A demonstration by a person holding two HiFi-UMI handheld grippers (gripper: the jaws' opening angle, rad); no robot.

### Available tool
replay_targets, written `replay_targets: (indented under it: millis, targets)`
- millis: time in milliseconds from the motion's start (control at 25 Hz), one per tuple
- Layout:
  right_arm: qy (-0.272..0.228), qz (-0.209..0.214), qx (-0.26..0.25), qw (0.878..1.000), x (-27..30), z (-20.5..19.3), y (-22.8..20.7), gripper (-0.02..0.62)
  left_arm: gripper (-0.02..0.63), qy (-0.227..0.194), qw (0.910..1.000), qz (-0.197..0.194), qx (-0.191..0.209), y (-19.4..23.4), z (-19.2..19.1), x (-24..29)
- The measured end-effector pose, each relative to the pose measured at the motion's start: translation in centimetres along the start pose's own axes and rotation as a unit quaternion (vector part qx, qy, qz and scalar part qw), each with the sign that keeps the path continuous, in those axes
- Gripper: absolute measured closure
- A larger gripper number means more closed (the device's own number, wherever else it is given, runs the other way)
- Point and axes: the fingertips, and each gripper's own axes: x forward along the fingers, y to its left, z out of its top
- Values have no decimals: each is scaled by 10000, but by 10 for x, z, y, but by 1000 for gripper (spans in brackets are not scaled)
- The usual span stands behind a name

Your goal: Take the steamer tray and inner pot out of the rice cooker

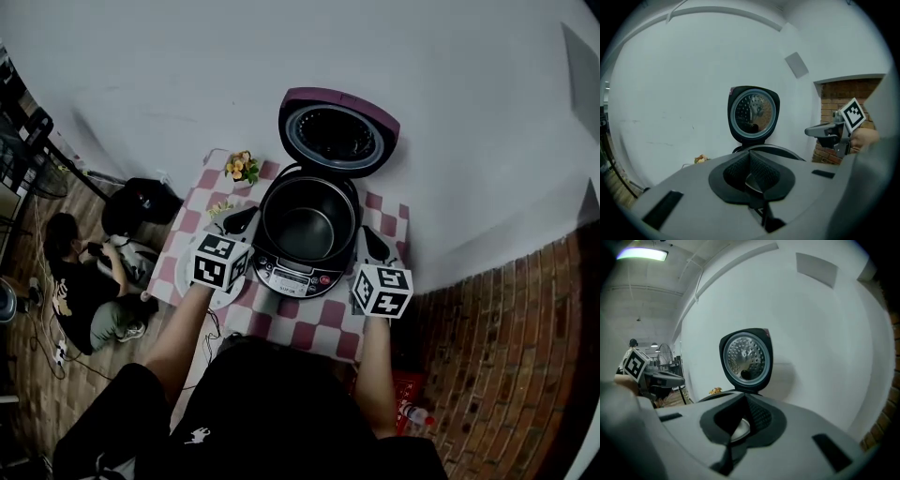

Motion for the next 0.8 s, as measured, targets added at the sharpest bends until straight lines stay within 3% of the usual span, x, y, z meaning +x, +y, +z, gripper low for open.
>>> replay_targets:
  millis: [160, 600, 800]
  targets:
    - [242, 58, 14, 9997, 8, -18, -14, 591, 592, 98, 9997, 204, 18, -4, -3, 8]
    - [828, -220, 181, 9962, 34, -49, -20, 575, 466, 717, 9970, -279, -12, -2, -24, 42]
    - [1249, -405, 153, 9912, 50, -64, -23, 502, 410, 1017, 9940, -378, 99, 11, -36, 63]
